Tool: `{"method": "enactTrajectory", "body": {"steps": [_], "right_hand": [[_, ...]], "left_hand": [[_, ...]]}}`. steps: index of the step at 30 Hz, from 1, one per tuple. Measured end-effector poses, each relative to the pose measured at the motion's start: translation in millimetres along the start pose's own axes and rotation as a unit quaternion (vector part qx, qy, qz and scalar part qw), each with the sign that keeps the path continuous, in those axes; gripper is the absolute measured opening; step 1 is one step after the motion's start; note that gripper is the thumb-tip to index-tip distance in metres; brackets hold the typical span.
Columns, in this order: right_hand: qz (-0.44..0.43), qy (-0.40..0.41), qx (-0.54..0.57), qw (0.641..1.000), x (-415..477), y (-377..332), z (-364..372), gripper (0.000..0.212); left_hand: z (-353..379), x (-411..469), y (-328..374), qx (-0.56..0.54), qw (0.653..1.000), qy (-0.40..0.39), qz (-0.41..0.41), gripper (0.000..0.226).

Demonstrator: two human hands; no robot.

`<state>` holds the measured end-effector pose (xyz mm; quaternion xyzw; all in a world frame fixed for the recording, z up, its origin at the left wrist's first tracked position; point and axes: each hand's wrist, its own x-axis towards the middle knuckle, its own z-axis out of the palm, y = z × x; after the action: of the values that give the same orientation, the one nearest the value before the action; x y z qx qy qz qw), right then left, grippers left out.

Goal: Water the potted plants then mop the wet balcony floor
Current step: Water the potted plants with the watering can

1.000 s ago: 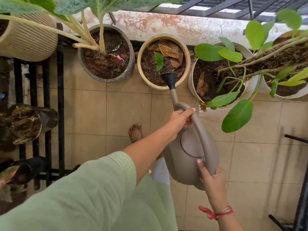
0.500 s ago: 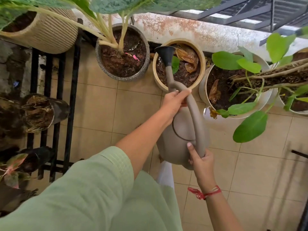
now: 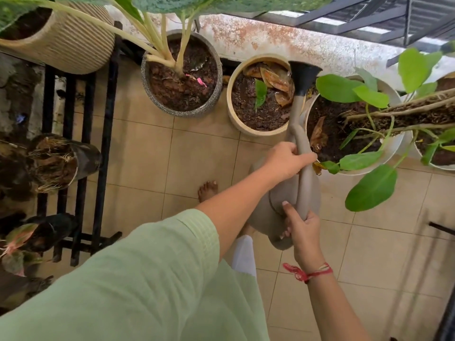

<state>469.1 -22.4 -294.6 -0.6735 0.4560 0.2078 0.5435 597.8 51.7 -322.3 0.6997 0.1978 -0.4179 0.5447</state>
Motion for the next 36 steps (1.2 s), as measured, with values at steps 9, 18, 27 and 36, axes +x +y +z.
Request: {"method": "enactTrajectory", "body": {"steps": [9,18,27,36], "right_hand": [[0.075,-0.062,-0.037,0.995,-12.1,11.7,-17.3,0.037],[0.011,-0.014,-0.095,0.995,-31.5,3.8,17.9,0.030],[-0.038,-0.057,-0.122,0.990,-63.5,-39.3,38.4,0.041],[-0.061,-0.140,-0.266,0.952,-37.8,-62.2,71.6,0.033]], "left_hand": [[1.0,-7.6,-35.2,0.005,0.996,-0.059,-0.066,0.027],[-64.6,-21.8,-33.9,0.053,0.976,-0.182,-0.112,0.035],[-207.1,-47.1,-32.2,-0.080,0.990,0.094,-0.066,0.043],[-287.1,-26.9,-36.2,-0.131,0.951,0.278,-0.019,0.058]]}}
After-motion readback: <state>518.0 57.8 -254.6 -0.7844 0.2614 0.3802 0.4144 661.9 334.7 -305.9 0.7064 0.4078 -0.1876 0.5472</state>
